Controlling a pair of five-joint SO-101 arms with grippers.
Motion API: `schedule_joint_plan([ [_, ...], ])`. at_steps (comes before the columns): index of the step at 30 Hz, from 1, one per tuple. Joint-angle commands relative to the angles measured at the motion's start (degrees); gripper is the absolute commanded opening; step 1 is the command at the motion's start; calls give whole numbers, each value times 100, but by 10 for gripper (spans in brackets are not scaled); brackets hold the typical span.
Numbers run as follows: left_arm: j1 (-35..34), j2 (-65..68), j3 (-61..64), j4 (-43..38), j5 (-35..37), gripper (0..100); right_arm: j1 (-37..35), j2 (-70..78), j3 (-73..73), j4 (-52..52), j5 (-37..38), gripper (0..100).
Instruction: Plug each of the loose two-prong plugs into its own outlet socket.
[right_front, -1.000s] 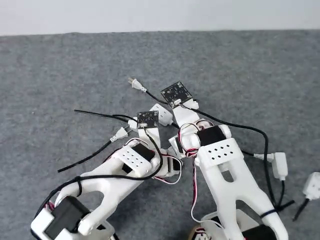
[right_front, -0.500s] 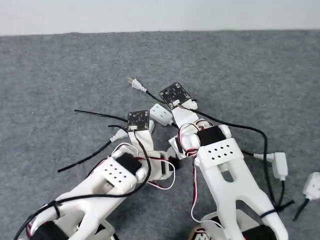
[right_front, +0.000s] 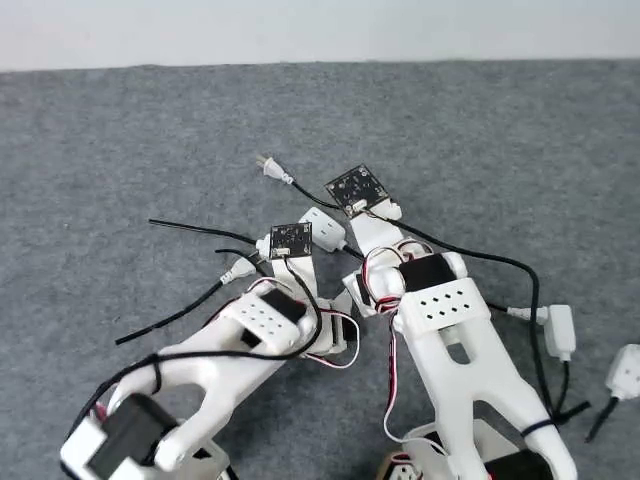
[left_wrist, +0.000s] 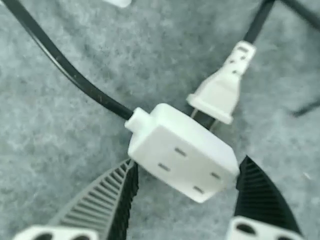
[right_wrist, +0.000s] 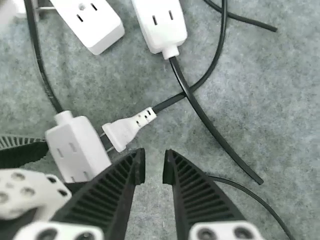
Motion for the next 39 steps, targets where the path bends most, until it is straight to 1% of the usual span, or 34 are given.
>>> schedule_joint_plan([
  [1, -9, 26, -295, 123, 26, 296, 57, -251, -53, -92, 167, 74],
  [2, -9, 26, -295, 123, -9, 288, 57, -242, -53, -92, 211, 74],
  [4, -9, 26, -303, 123, -325, 235, 57, -233, -53, -92, 229, 72],
  [6, -9, 26, -312, 97, -703, 136, 66, -242, -53, -92, 237, 72],
  [8, -9, 26, -321, 79, -976, 13, 66, -242, -53, -92, 246, 72],
  [9, -9, 26, -321, 79, -1046, 7, 66, -242, -53, -92, 246, 72],
  [11, -9, 26, -321, 123, -1108, 28, 66, -242, -53, -92, 246, 72],
  [12, -9, 26, -321, 132, -1178, 19, 66, -233, -53, -92, 246, 72],
  [17, -9, 26, -312, 378, -1732, 12, 66, -233, -44, -92, 255, 72],
  [21, -70, -158, -295, 343, -1908, 15, 66, -233, -44, -92, 255, 72],
  [26, -659, -853, -312, 255, -1837, 17, 66, -233, -44, -92, 264, 75],
  [28, -791, -1143, -312, 246, -1547, 50, 66, -233, -44, -92, 264, 75],
  [29, -844, -1248, -312, 246, -1284, 86, 66, -233, -44, -92, 264, 76],
  [32, -1011, -1240, -259, 273, -193, 259, 66, -233, -35, -92, 264, 76],
  [34, -1116, -1029, -233, 229, 105, 378, 57, -233, -26, -92, 369, 72],
  [35, -1178, -862, -251, 149, 141, 415, 57, -233, -26, -92, 396, 72],
  [37, -1275, -484, -382, 26, 149, 416, 57, -233, -26, -92, 413, 72],
  [39, -1424, -62, -681, 53, 141, 379, 57, -233, -26, -92, 422, 72],
])
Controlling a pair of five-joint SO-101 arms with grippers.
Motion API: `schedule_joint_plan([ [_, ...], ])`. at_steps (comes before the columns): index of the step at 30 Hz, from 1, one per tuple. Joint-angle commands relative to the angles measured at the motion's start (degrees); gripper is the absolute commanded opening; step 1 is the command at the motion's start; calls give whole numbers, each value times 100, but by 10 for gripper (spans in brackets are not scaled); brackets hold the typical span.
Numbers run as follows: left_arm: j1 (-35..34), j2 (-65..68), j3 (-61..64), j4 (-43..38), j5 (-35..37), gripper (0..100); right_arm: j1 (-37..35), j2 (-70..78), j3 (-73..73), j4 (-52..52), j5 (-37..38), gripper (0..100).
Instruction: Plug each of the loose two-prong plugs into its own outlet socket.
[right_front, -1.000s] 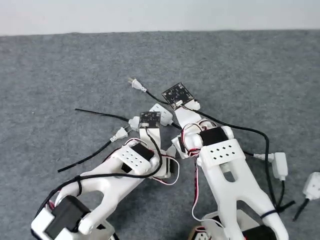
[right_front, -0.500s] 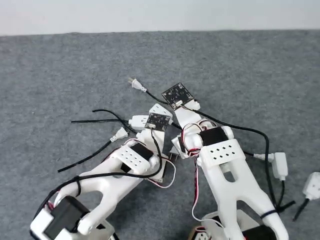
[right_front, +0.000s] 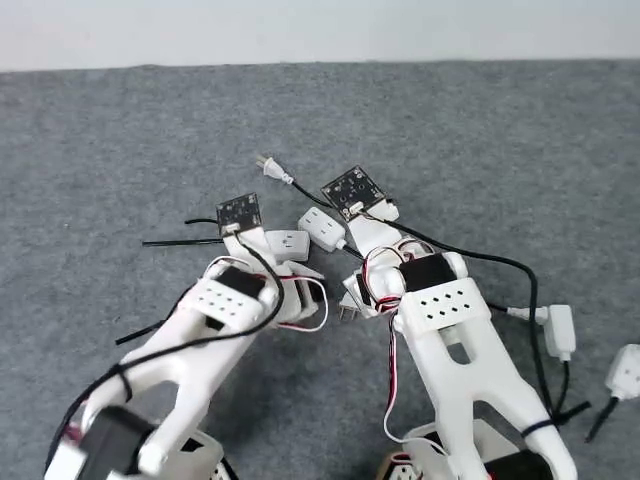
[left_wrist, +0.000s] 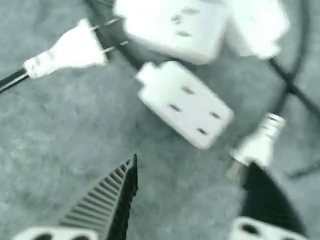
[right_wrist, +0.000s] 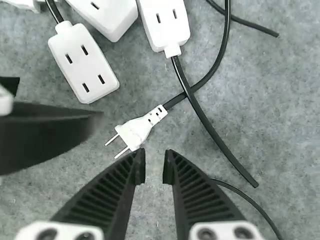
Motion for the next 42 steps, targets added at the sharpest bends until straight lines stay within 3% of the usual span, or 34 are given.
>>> schedule_joint_plan([
  [1, -264, 598, -699, -132, 114, 359, 57, -233, -18, -92, 105, 72],
  [15, -440, 2312, -2519, 308, 123, 320, 57, -233, -18, -84, 132, 72],
  [19, -88, 2497, -2730, 747, 97, 318, 66, -233, -18, -84, 141, 72],
  [23, 220, 2488, -2615, 879, 79, 220, 198, -233, -18, -154, 281, 72],
  [27, 229, 2488, -2615, 862, -686, 1, 233, -233, 97, -303, 334, 72],
  [36, 229, 2488, -2097, 1486, -1890, 11, 224, -233, 132, -277, 299, 72],
  [42, 440, 2171, -1578, 1512, -2110, 11, 207, -277, 105, -31, 220, 72],
])
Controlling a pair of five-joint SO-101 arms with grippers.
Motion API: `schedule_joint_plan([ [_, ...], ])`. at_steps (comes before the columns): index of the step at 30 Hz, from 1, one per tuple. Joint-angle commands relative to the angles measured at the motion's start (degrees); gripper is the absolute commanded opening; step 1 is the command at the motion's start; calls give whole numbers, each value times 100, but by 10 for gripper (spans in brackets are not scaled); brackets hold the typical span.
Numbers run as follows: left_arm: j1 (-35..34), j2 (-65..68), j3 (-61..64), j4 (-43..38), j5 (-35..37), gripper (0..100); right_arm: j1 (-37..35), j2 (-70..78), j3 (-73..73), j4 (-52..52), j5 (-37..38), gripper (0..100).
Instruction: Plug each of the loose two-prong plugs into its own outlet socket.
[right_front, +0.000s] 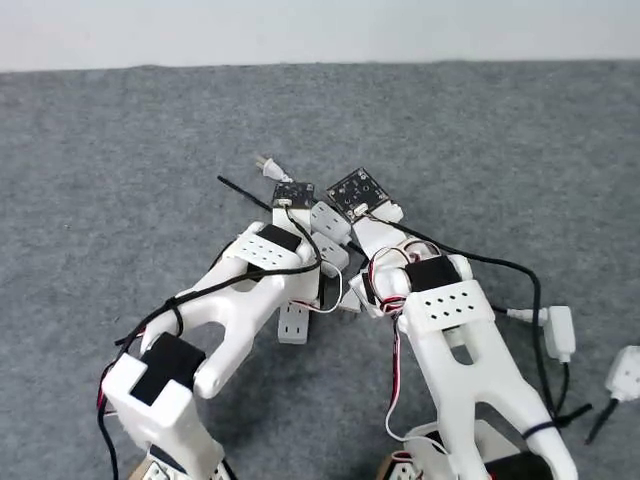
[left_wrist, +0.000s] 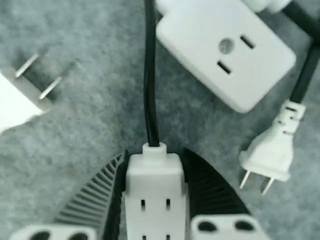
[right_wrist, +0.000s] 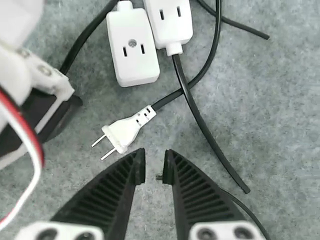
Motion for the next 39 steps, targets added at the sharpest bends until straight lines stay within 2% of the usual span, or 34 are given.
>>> schedule_joint_plan([
  [1, 343, -448, 910, 220, -387, 11, 40, -251, -62, 136, -167, 72],
  [5, 554, -1653, 1842, -360, -686, 12, 48, -251, -70, 119, -264, 72],
  [8, 536, -2382, 2290, -923, -396, 13, 40, -251, -70, 119, -273, 72],
  [11, 229, -2567, 2440, -1363, 123, 14, 31, -224, -70, 119, -299, 74],
  [16, -290, -2013, 2035, -1222, 369, 15, 31, -207, -70, 110, -316, 75],
  [21, -334, -1231, 1367, -756, 352, 15, 31, -207, -70, 110, -316, 75],
  [27, -360, -1442, 1358, -756, 325, 17, 22, -207, -70, 110, -316, 73],
  [30, -484, -1609, 1385, -651, 70, 75, 22, -207, -70, 110, -316, 72],
  [35, -818, -2048, 1455, -343, 220, 267, -180, -198, -44, 136, -316, 72],
  [39, -703, -2479, 1675, -237, 132, 286, -259, -198, -35, 136, -580, 72],
])
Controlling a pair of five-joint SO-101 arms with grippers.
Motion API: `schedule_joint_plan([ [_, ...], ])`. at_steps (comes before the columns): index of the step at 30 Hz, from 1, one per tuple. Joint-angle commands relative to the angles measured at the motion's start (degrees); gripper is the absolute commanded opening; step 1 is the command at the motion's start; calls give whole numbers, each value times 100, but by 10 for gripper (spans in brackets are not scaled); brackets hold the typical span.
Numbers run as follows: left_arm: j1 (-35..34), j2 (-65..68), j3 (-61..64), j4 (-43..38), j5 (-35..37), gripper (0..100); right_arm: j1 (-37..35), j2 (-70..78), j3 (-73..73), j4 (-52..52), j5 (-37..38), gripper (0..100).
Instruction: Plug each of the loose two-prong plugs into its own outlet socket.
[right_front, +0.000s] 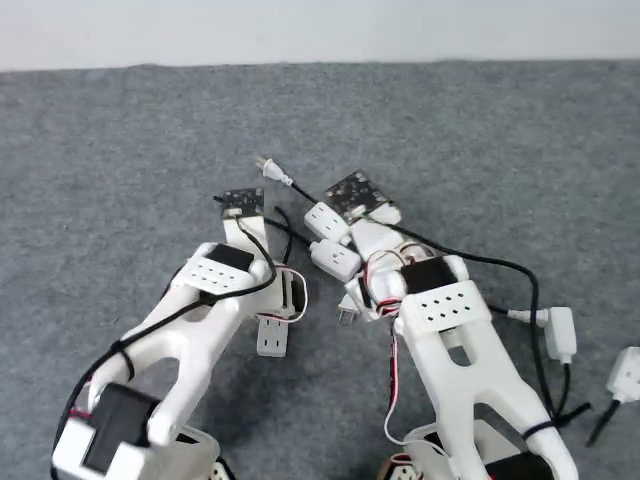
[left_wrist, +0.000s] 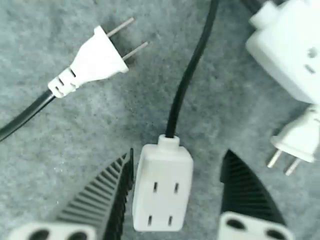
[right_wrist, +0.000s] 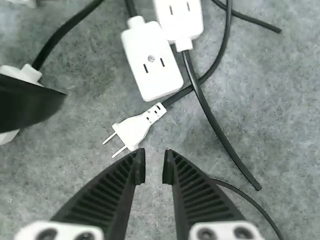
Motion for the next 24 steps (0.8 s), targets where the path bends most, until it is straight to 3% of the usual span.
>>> schedule_joint_plan([
  [1, 44, -563, 127, 97, -53, 286, -92, -198, -35, 48, -404, 72],
  [4, 0, -897, 251, 105, -97, 286, -180, -198, -35, 31, -905, 72],
  [9, -484, -1785, 532, 88, -563, 286, -374, -163, 88, -40, -2796, 76],
  [13, -1099, -2382, 1024, -448, -1152, 286, -303, 321, 185, -708, -3015, 76],
  [17, -1407, -2470, 1587, -1310, -1275, 286, -259, 1068, -88, -989, -3323, 76],
  [24, -1626, -2470, 1613, -1486, -1310, 286, -268, 2167, -791, -971, -3332, 74],
])
